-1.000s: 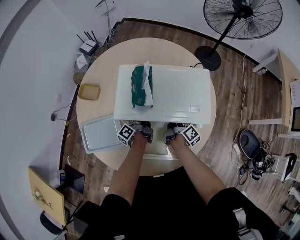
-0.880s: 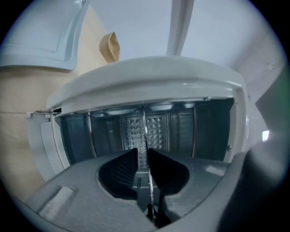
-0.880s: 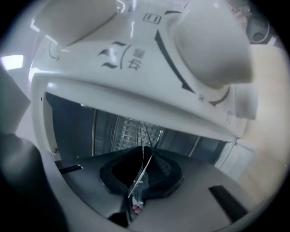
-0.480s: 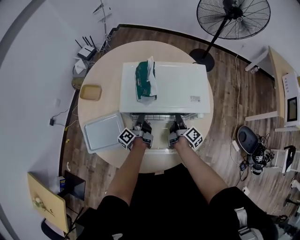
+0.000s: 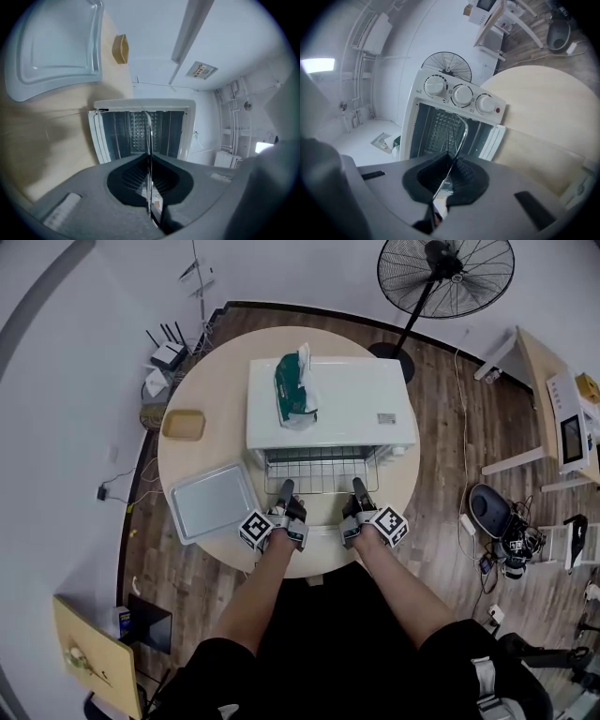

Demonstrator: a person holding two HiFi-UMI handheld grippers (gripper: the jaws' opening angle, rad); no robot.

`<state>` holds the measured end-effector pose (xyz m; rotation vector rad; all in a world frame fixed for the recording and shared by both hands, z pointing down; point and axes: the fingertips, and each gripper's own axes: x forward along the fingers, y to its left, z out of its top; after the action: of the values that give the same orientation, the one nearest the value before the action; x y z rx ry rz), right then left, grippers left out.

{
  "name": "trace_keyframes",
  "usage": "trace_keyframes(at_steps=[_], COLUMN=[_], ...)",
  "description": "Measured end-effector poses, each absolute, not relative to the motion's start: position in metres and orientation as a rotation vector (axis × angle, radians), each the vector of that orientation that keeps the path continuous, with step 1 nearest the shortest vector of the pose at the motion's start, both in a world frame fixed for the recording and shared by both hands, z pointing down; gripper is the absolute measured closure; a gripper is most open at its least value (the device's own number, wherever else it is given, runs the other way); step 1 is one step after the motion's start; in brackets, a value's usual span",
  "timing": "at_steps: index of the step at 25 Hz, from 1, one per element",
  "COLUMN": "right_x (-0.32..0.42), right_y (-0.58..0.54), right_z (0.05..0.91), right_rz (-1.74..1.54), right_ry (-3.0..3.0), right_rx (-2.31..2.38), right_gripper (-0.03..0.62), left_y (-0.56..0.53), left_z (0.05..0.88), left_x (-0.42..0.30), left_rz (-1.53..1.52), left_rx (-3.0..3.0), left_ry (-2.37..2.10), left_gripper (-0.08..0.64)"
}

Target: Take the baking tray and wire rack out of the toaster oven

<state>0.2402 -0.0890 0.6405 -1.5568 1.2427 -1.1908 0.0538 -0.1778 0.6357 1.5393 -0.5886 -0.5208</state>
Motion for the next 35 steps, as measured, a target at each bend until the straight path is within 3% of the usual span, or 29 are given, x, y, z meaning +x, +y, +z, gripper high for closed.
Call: trace_keyframes(at_steps=[25, 35], right_x=[0.187, 0.137], right_y=[0.015, 0.026], right_z=[0.627, 0.642], right_rz=[-1.138, -1.204], right_ry=[1.189, 1.245], right_rx=[-1.619, -1.632], right_gripper=[0.592, 0.591], left_y=[-0.09, -0.07], left_z=[0.616, 0.633], left_x=[0.009, -0.049], left_rz=[-0.44, -0.441], left_rx=[1.538, 1.511], left_ry=[-0.401, -0.45], left_gripper=[0.54, 0.54])
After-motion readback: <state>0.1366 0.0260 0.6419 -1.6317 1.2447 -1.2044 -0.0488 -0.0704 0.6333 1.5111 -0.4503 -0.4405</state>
